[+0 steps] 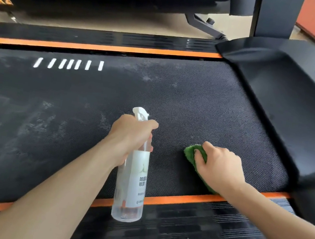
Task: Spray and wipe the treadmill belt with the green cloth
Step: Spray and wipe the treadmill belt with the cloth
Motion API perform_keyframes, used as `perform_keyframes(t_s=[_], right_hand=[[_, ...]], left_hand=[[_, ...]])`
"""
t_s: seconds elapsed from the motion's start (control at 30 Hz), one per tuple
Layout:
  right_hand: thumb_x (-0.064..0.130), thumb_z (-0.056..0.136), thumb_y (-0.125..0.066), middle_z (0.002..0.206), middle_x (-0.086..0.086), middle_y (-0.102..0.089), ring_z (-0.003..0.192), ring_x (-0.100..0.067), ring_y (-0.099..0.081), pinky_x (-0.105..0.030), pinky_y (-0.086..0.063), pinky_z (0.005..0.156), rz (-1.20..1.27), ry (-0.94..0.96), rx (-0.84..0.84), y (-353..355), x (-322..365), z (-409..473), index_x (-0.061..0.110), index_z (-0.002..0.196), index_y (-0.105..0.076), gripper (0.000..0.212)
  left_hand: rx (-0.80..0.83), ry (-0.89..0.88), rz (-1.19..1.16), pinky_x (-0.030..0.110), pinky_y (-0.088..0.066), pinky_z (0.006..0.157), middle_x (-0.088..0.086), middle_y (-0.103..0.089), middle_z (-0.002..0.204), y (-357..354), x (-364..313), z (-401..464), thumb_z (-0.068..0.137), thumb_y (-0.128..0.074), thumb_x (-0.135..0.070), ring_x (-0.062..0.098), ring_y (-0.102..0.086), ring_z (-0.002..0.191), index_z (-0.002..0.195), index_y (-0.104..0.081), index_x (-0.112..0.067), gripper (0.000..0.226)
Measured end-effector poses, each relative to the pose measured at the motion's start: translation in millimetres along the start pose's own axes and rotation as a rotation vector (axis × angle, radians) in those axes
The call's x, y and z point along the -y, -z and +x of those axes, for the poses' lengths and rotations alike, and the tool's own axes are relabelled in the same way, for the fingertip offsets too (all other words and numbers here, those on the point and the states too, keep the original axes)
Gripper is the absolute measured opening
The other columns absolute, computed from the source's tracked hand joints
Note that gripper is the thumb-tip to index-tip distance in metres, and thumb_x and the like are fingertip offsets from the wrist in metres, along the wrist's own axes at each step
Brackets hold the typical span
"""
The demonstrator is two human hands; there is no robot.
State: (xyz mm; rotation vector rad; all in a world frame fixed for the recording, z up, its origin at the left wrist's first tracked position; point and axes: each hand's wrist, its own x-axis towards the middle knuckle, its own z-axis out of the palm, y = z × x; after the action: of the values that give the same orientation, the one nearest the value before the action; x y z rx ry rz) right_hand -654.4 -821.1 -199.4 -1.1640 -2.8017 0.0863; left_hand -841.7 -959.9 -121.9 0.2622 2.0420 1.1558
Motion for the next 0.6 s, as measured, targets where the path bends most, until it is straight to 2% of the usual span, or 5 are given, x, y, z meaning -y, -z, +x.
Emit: perform_keyframes(t_s=[0.17,0.33,0.4,0.5,0.6], right_hand=[[0.046,0.099,-0.040,0.086,-0.007,-0.067,0.083,-0.036,-0.065,-0.037,-0.037,0.063,-0.020,-0.003,-0.050,-2.9,10.3,50.8,0.021,0.086,-0.044,0.028],[0.029,0.100,-0.034,0.106,-0.016,-0.067,0.098,-0.039,-0.062,-0.040,-0.034,0.074,0.121,-0.238,-0.014,-13.6,68.0,120.4,0.011,0.099,-0.053,0.026],[0.027,0.099,-0.036,0.105,-0.015,-0.067,0.095,-0.038,-0.063,-0.038,-0.033,0.072,0.156,-0.112,0.061,-18.7,122.1,111.8,0.011,0.100,-0.055,0.025],[0.027,0.096,-0.043,0.103,-0.011,-0.067,0.091,-0.034,-0.064,-0.036,-0.037,0.068,0.136,0.367,0.260,-17.4,204.9,50.0,0.013,0.103,-0.055,0.020],[0.027,0.097,-0.044,0.096,-0.004,-0.068,0.084,-0.032,-0.068,-0.034,-0.039,0.062,0.078,0.642,0.196,-14.6,215.1,21.7,0.014,0.104,-0.054,0.018]], left_hand=[[-0.070,0.047,0.007,0.027,-0.057,0.061,0.006,-0.073,0.070,34.1,12.0,-7.6,0.092,-0.072,-0.031,0.018,-0.072,0.053,0.084,-0.072,-0.006,0.027],[-0.140,0.055,0.004,0.029,-0.059,0.063,0.008,-0.074,0.074,65.3,24.7,-23.4,0.092,-0.074,-0.030,0.019,-0.073,0.056,0.081,-0.072,-0.006,0.026],[-0.129,0.074,-0.023,0.025,-0.057,0.056,0.007,-0.073,0.075,70.5,30.4,-33.2,0.093,-0.074,-0.030,0.019,-0.073,0.057,0.083,-0.073,-0.006,0.026],[-0.198,0.056,-0.077,0.027,-0.060,0.054,0.003,-0.073,0.071,79.5,36.0,-45.2,0.092,-0.075,-0.025,0.021,-0.073,0.058,0.088,-0.074,-0.003,0.023],[-0.259,0.070,-0.087,0.026,-0.058,0.053,0.002,-0.075,0.073,88.9,40.1,-51.7,0.092,-0.075,-0.025,0.020,-0.073,0.056,0.088,-0.074,-0.004,0.022]])
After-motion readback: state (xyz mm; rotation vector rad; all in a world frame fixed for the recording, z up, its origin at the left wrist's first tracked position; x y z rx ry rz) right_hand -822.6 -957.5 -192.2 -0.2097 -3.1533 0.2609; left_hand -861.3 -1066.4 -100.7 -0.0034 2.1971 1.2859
